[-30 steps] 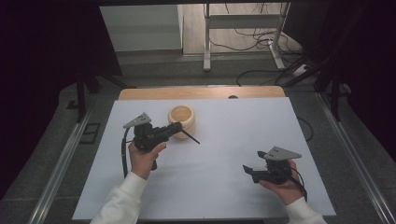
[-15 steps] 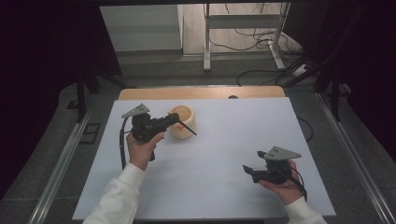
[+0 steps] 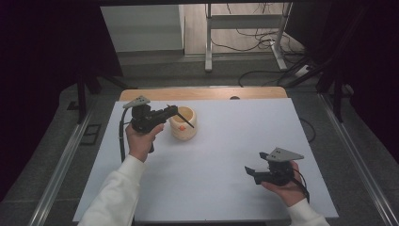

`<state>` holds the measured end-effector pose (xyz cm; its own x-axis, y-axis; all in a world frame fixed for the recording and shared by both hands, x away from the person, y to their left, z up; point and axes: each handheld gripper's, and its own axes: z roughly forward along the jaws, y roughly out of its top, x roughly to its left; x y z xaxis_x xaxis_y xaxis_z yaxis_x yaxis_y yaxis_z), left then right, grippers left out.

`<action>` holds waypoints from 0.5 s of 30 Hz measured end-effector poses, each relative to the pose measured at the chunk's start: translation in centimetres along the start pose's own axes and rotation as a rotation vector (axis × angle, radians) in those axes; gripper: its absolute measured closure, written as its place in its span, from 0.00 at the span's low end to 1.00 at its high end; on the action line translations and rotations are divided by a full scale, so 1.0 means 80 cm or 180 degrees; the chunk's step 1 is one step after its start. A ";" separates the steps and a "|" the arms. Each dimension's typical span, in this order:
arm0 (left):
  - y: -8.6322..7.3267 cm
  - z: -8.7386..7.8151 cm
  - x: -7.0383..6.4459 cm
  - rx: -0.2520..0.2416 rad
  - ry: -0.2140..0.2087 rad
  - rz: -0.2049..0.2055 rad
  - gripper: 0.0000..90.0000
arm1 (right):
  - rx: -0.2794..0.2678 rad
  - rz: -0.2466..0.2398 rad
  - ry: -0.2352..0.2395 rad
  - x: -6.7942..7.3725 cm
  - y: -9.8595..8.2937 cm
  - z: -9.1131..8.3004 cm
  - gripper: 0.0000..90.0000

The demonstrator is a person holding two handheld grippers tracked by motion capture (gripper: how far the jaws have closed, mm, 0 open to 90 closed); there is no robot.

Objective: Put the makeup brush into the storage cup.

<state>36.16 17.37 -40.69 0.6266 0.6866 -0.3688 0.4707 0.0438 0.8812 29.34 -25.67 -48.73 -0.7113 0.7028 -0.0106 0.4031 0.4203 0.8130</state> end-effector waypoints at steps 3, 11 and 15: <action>0.003 0.000 0.002 0.0007 0.0017 0.0014 0.93 | 0.0004 0.0001 0.0003 0.000 0.000 0.000 0.22; 0.012 -0.001 0.009 0.0021 0.0070 0.0006 0.93 | 0.0014 -0.0013 0.0000 0.001 0.000 0.001 0.22; 0.015 -0.001 0.014 0.0017 0.0102 -0.0007 0.93 | 0.0013 -0.0009 0.0000 0.000 0.000 0.001 0.22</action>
<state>37.34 18.25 -40.00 0.6055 0.7093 -0.3610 0.4753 0.0416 0.8788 29.36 -25.62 -48.77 -0.7125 0.7015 -0.0129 0.4033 0.4246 0.8106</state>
